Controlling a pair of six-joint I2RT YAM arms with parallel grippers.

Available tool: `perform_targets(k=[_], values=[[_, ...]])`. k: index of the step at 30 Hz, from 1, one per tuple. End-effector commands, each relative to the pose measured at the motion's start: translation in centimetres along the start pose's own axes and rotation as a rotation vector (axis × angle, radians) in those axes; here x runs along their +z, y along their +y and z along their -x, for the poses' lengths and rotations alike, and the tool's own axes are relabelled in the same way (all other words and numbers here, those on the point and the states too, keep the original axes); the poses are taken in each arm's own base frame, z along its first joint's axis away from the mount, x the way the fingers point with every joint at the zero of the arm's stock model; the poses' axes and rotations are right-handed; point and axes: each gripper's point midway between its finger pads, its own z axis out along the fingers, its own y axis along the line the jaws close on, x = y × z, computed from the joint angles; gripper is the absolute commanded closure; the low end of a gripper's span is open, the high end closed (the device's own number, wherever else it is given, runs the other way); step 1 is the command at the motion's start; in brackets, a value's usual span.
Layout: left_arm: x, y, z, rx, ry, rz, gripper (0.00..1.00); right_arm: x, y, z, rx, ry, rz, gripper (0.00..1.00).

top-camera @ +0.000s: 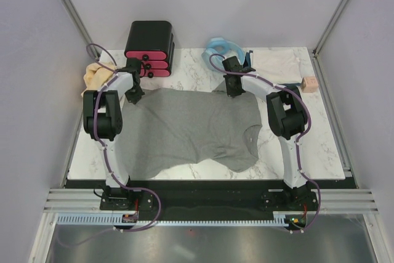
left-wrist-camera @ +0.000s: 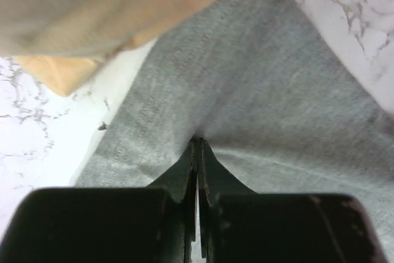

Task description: Fold and stack the t-shirts

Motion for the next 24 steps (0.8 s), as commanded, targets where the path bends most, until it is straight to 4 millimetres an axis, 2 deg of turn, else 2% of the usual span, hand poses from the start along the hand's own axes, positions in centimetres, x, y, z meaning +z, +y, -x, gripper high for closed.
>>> perform_targets(k=[1,8,12,14,17,24], values=[[-2.4,1.4,2.6,-0.046,-0.081,0.012,0.98,0.0,-2.1,-1.7,-0.003,0.062,-0.070,1.00],[-3.5,0.7,4.3,-0.029,-0.115,-0.026,0.98,-0.6,-1.8,0.0,0.003,0.032,-0.051,0.98],[-3.9,0.7,4.3,-0.030,-0.118,-0.038,0.98,-1.4,-0.7,1.6,0.010,-0.002,0.010,0.79],[-3.9,0.6,4.1,-0.029,-0.110,-0.047,0.98,-2.2,-0.5,3.0,0.023,-0.048,0.024,0.72],[-3.7,0.6,3.5,-0.025,-0.096,-0.051,0.98,-2.6,-0.1,4.2,0.034,-0.078,0.048,0.71],[-3.4,0.9,2.4,-0.014,-0.074,-0.045,0.98,-2.3,1.4,4.7,0.040,-0.076,0.110,0.70]])
